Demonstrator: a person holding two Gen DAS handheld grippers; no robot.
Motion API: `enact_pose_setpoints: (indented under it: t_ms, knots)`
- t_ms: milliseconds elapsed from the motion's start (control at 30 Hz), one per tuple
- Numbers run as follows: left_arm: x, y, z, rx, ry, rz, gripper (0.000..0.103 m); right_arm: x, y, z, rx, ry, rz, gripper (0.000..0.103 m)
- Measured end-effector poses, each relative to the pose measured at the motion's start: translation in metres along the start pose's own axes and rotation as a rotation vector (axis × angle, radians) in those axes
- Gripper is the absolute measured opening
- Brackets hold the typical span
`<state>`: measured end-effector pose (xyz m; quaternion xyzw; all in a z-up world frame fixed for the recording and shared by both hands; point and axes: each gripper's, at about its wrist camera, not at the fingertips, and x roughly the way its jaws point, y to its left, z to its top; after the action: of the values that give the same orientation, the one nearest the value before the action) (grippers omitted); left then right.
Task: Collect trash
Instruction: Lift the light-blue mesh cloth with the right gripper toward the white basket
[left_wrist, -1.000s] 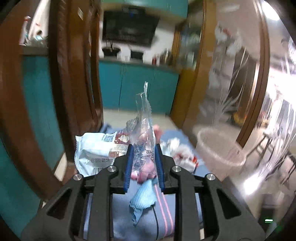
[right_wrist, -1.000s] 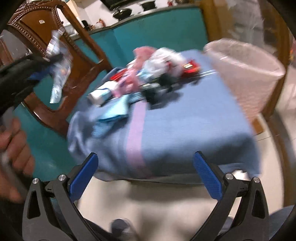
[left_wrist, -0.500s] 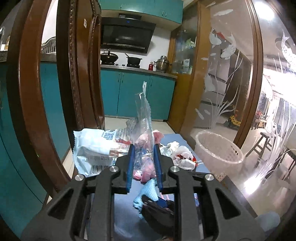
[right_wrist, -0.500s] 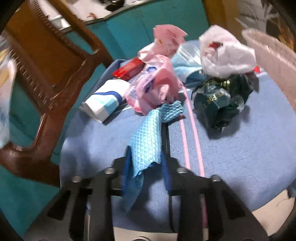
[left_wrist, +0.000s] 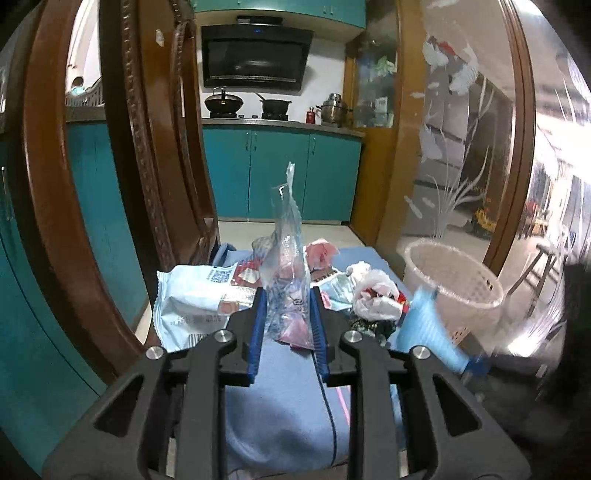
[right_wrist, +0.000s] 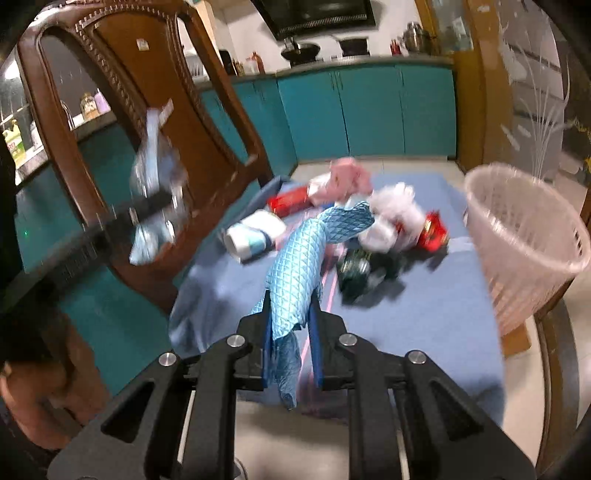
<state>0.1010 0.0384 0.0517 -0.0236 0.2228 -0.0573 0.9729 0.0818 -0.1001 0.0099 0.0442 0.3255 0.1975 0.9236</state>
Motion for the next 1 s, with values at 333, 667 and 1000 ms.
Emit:
enact_pose_setpoints:
  t_ms: [333, 667, 1000]
  knots:
    - [0.0, -0.003, -0.001, 0.025, 0.028, 0.013, 0.023, -0.001, -0.03, 0.014, -0.011, -0.082, -0.001, 0.018]
    - [-0.003, -0.012, 0.011, 0.027, 0.057, -0.005, 0.022, 0.01, -0.039, 0.016, 0.009, -0.058, 0.012, 0.018]
    - [0.01, -0.038, 0.044, 0.029, 0.051, -0.049, 0.022, 0.006, -0.044, 0.019, 0.025, -0.066, 0.016, 0.018]
